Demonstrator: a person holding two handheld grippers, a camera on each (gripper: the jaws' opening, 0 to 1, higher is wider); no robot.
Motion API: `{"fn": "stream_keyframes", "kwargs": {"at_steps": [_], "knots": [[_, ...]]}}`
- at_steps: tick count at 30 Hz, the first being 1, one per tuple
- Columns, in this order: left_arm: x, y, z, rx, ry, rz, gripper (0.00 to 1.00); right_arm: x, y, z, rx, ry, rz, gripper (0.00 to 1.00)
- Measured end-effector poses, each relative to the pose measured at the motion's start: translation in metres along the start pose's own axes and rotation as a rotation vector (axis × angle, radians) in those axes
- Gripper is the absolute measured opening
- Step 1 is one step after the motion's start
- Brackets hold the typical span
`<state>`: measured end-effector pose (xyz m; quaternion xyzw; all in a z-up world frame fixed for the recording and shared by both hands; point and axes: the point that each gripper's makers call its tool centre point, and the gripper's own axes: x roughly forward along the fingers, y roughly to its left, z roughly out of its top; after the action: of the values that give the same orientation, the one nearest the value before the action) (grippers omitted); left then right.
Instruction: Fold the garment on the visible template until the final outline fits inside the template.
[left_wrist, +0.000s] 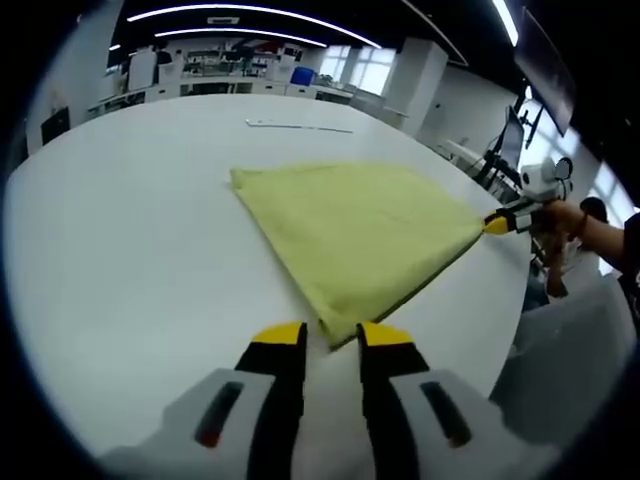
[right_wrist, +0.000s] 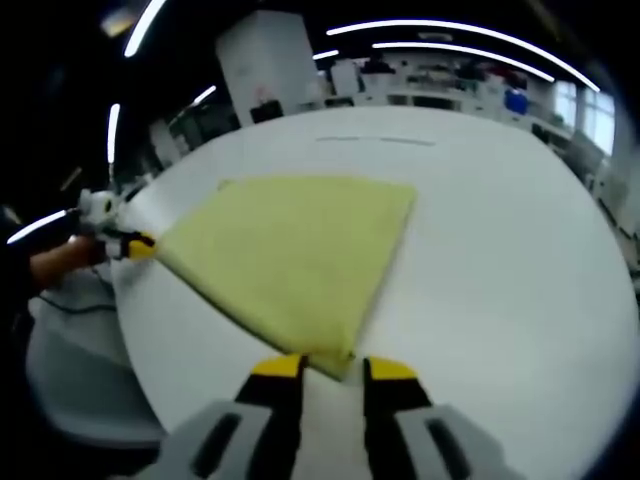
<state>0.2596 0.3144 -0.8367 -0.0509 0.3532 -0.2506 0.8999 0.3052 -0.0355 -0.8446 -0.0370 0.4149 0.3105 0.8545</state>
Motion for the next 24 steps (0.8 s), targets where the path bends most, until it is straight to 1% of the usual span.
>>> {"fn": "stream_keyframes", "kwargs": {"at_steps": [6, 8, 13, 18, 21, 23, 24], "knots": [[-0.001, -0.001, 0.001, 0.008, -0.005, 0.006, 0.32, -0.001, 0.005, 0.005, 0.000, -0.012, 0.008, 0.35], [-0.001, -0.001, 0.002, 0.005, -0.006, 0.010, 0.37, -0.001, 0.007, 0.007, 0.007, -0.016, 0.009, 0.42], [-0.001, -0.005, 0.004, 0.019, -0.006, 0.005, 0.45, -0.002, 0.012, 0.012, 0.011, -0.033, 0.019, 0.56], [-0.002, -0.008, 0.007, 0.031, -0.011, 0.007, 0.57, -0.001, 0.015, 0.015, 0.009, -0.045, 0.018, 0.76], [-0.002, -0.008, 0.009, 0.033, -0.016, 0.008, 0.63, -0.001, 0.017, 0.018, 0.006, -0.052, 0.020, 0.83], [-0.003, -0.008, 0.013, 0.057, -0.029, 0.023, 0.66, -0.001, 0.019, 0.022, 0.013, -0.064, 0.034, 0.86], [-0.004, -0.008, 0.015, 0.064, -0.034, 0.028, 0.68, -0.002, 0.021, 0.026, 0.025, -0.081, 0.045, 0.87]]}}
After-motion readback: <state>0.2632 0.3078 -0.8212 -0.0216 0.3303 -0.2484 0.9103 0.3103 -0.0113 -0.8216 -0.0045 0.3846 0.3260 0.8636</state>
